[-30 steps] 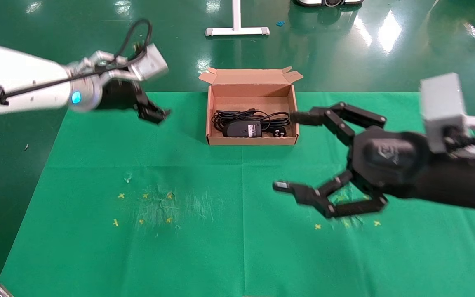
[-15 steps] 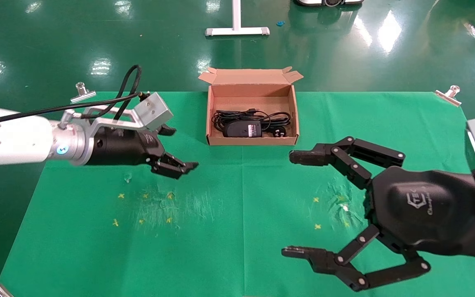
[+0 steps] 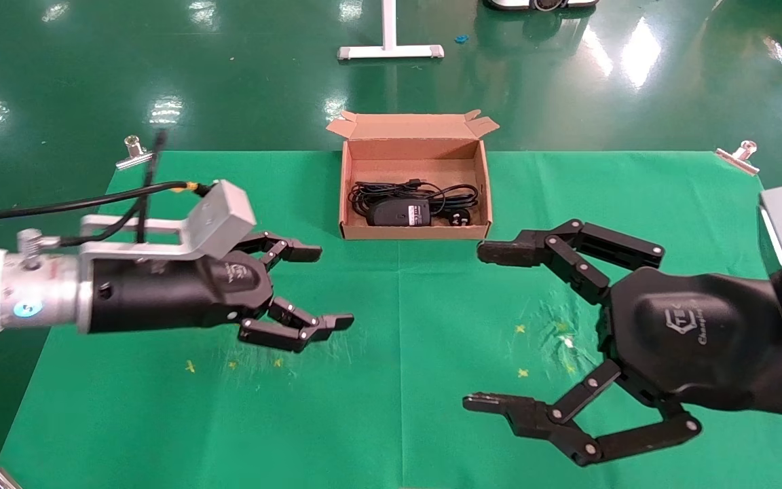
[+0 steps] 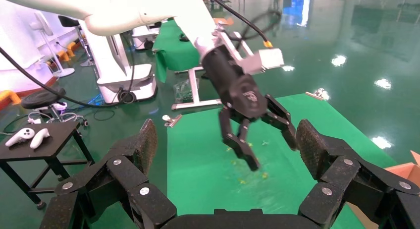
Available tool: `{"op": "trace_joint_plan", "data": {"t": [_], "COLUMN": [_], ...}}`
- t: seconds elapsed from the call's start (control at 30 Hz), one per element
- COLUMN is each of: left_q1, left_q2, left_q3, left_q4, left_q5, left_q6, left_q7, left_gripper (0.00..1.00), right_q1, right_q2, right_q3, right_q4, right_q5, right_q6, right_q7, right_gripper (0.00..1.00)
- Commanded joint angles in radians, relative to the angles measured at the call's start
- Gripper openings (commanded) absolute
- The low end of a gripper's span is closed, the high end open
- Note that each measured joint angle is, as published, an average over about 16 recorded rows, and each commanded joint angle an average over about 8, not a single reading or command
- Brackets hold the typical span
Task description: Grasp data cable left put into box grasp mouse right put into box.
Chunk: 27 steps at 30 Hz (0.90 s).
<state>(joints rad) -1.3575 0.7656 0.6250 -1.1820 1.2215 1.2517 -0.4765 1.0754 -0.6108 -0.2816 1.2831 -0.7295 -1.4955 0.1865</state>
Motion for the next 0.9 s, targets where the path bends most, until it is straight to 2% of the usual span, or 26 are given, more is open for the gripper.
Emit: {"op": "trace_joint_plan", "data": {"t": [0.03, 0.63, 0.9], "left_q1": [0.029, 0.275, 0.309], "left_q2": [-0.016, -0.15, -0.169], "left_q3": [-0.035, -0.336, -0.378], "left_q4": [-0.01, -0.1, -0.113], "left_q5": [-0.05, -0.479, -0.541], "left_q6": [0.025, 0.237, 0.266], "left_q7": [0.029, 0.28, 0.305], "left_gripper": [1.0, 1.0, 1.0], "right_q1": [0.0, 0.0, -0.001], "right_q2": [0.0, 0.001, 0.001], "right_q3": [0.0, -0.001, -0.001], "right_q4": [0.0, 0.0, 0.001], "right_q5": [0.0, 0.001, 0.002], "right_q6": [0.0, 0.0, 0.0], "right_q7": [0.0, -0.001, -0.001], "right_gripper": [1.0, 1.0, 1.0]}}
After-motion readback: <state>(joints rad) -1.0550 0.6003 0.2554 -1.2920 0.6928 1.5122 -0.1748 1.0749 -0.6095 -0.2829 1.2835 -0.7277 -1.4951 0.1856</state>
